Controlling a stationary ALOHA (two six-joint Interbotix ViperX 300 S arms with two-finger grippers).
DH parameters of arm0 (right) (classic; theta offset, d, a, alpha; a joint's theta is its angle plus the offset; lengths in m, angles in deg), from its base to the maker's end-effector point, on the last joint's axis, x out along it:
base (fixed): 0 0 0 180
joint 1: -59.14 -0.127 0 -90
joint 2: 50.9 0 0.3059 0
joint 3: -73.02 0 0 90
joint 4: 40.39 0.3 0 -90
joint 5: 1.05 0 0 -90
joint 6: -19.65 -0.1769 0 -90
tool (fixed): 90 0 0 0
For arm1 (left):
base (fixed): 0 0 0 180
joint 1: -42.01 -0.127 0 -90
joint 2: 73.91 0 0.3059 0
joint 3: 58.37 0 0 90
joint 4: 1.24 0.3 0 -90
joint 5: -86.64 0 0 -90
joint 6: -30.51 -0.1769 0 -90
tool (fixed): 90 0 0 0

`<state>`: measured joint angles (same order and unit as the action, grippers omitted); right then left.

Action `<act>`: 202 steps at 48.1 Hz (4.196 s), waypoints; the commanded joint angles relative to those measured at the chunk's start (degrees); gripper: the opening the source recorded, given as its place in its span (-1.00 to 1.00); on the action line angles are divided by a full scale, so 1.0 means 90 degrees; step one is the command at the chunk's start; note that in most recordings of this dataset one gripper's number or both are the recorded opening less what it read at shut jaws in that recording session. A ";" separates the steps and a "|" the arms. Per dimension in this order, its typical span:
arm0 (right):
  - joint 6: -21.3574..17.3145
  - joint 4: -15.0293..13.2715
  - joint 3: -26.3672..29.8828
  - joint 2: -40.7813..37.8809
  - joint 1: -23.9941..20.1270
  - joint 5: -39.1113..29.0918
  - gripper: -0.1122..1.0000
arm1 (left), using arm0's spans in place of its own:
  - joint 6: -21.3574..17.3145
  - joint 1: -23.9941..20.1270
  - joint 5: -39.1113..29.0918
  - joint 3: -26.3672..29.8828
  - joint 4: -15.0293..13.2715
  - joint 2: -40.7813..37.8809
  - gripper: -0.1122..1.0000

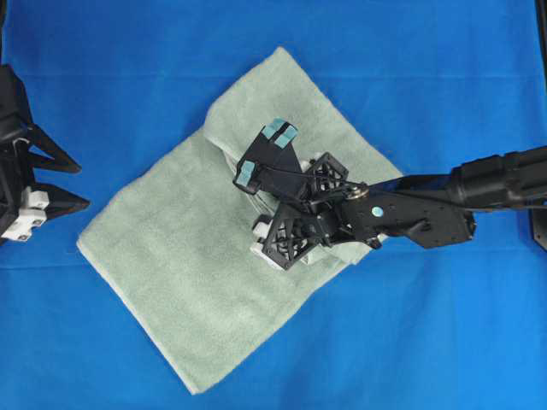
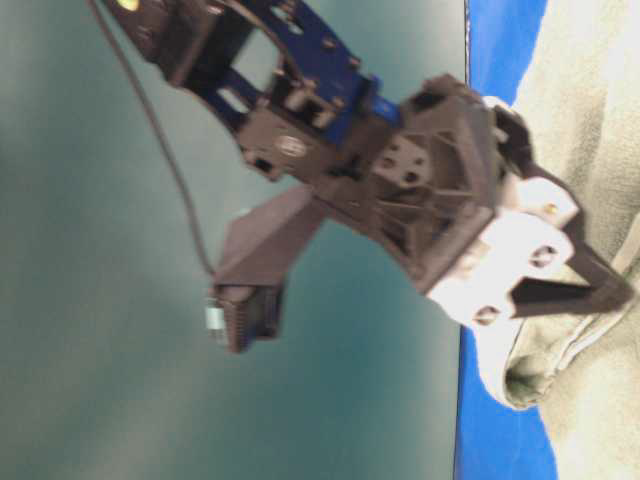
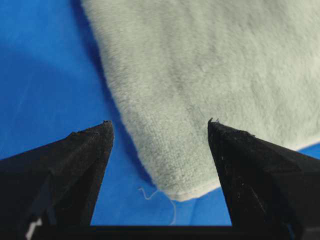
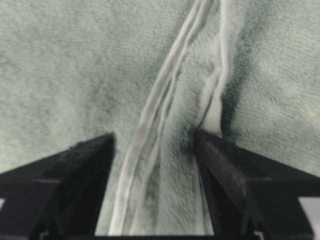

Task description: Fold a bath towel.

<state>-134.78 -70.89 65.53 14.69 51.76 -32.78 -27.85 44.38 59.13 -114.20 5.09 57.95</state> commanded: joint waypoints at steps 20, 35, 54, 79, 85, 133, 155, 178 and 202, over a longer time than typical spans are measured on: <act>-0.0107 -0.0498 -0.1289 0.2383 0.0146 -0.1631 0.36 | -0.3848 0.2070 0.1533 0.0186 0.0020 -0.0479 0.49; -0.0117 -0.0400 -0.2725 0.3770 0.0889 -0.0801 0.35 | -0.5986 0.2939 0.1572 0.0498 -0.0059 -0.1855 0.49; -0.0117 -0.0215 -0.2910 0.3828 0.1016 -0.0693 0.35 | -0.6221 0.2959 0.0645 0.1611 -0.0010 -0.4092 0.49; -0.0117 -0.0215 -0.3018 0.3770 0.0967 -0.0605 0.35 | -0.7139 0.2295 0.1553 0.1836 0.0029 -0.5820 0.48; -0.0117 -0.0225 -0.2998 0.3770 0.0928 -0.0566 0.35 | -0.7168 0.2246 0.0996 0.1895 0.0029 -0.5811 0.24; -0.0068 -0.0234 -0.3604 0.4727 0.0244 -0.1270 0.35 | -1.0303 -0.0449 -0.1035 0.5850 0.0029 -0.5801 -0.60; -0.0068 -0.0313 -0.4004 0.5107 0.0205 -0.1396 0.35 | -1.0938 -0.1055 -0.0908 0.8301 -0.0068 -0.8350 -0.61; -0.0068 -0.0410 -0.4004 0.5107 0.0205 -0.1338 0.35 | -1.0791 -0.1084 -0.0820 0.8232 -0.0078 -0.8369 -0.51; -0.0088 -0.0410 -0.3994 0.5107 0.0176 -0.1055 0.35 | -1.0508 -0.0918 -0.0791 0.7539 -0.0078 -0.7266 0.67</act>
<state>-135.39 -74.31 28.88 60.48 53.69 -42.80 -122.51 35.06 51.66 -46.18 4.47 -12.01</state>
